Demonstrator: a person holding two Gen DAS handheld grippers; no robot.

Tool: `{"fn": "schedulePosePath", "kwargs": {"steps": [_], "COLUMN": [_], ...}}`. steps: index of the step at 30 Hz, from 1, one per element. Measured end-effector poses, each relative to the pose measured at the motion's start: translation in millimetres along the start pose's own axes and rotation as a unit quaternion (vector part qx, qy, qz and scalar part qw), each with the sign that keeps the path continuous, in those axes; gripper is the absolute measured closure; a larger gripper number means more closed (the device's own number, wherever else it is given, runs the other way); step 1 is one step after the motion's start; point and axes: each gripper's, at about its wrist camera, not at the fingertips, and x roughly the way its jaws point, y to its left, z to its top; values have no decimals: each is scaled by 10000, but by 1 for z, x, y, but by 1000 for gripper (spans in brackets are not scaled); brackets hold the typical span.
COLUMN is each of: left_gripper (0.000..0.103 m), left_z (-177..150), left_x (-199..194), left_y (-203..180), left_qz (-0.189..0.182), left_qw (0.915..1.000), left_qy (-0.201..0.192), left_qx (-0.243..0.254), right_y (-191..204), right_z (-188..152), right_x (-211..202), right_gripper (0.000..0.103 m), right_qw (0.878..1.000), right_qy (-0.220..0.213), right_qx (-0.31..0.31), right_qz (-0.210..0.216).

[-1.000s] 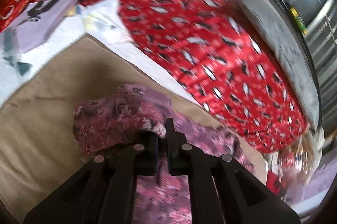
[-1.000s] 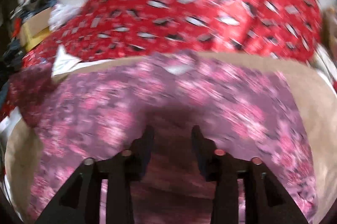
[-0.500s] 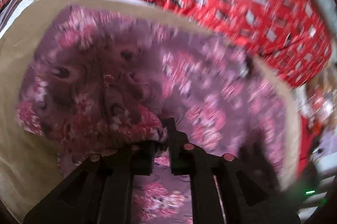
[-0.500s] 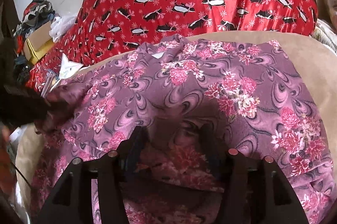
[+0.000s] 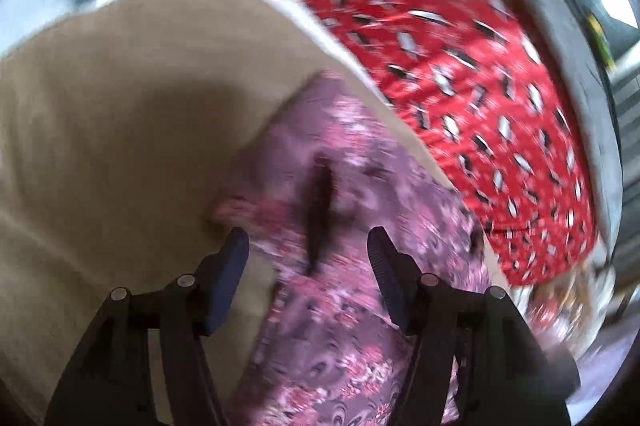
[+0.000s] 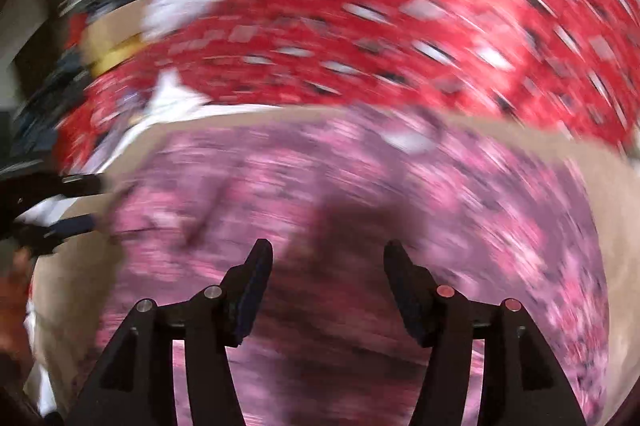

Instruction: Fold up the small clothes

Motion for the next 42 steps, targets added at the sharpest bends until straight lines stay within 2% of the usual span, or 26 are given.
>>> {"fn": "schedulePosePath", "kwargs": {"steps": [2, 5, 9, 10, 11, 12, 15, 17, 21, 24, 27, 30, 31, 33, 35, 36, 39, 40, 41, 42], "left_gripper": [42, 42, 42, 42, 42, 42, 42, 42, 42, 42, 40, 39, 39, 38, 37, 36, 35, 34, 34, 34], "left_z": [2, 7, 9, 8, 7, 6, 3, -1, -14, -26, -38, -43, -43, -42, -43, -43, -44, -44, -44, -44], "left_x": [7, 18, 18, 16, 17, 17, 19, 20, 27, 35, 38, 41, 43, 46, 46, 46, 49, 49, 49, 49], "left_y": [12, 26, 32, 33, 30, 28, 16, 7, -15, -29, -45, -52, -51, -51, -51, -51, -53, -53, -53, -54], "left_qz": [60, 1, -69, -78, -77, -74, -70, -163, -84, -84, 228, 512, 561, 600, 634, 647, 673, 666, 663, 662], "left_qw": [9998, 9988, 9985, 9985, 9986, 9988, 9991, 9988, 9974, 9953, 9913, 9878, 9874, 9873, 9871, 9869, 9861, 9862, 9864, 9864], "left_qy": [123, 339, 378, 386, 388, 381, 409, 471, 550, 701, 591, 448, 439, 423, 392, 375, 338, 323, 316, 315], "left_qx": [-147, -343, -401, -371, -338, -300, -103, 20, 451, 664, 1155, 1404, 1415, 1410, 1418, 1431, 1478, 1479, 1473, 1469], "right_y": [36, 80, 120, 125, 126, 123, 90, 55, -23, -75, -123, -158, -165, -179, -187, -188, -191, -191, -191, -190], "right_z": [8, 11, 7, 9, 12, 15, 28, 31, 21, 2, -25, -52, -57, -66, -67, -65, -54, -54, -52, -48], "right_x": [3, 21, 53, 58, 59, 58, 46, 37, 15, -5, -17, -28, -34, -50, -59, -59, -51, -50, -43, -33], "right_gripper": [37, 36, 39, 47, 77, 92, 94, 95, 95, 95, 95, 89, 88, 79, 49, 46, 46, 41, 33, 33], "right_qw": [9985, 9935, 9804, 9785, 9795, 9829, 9962, 9965, 9803, 9665, 9491, 9304, 9245, 9103, 9017, 9012, 9043, 9039, 9064, 9107], "right_qy": [-39, 55, 99, 80, 23, 1, -95, -161, -298, -392, -306, -162, -257, -614, -874, -925, -913, -941, -839, -568], "right_qx": [-483, -1102, -1954, -2035, -2002, -1839, -682, 233, 1712, 2426, 3091, 3646, 3797, 4091, 4231, 4229, 4159, 4161, 4136, 4091], "right_qz": [252, 294, -233, -315, -240, -38, 539, 785, 944, 735, 526, 327, 222, 152, 181, 192, 309, 306, 169, -9]}}
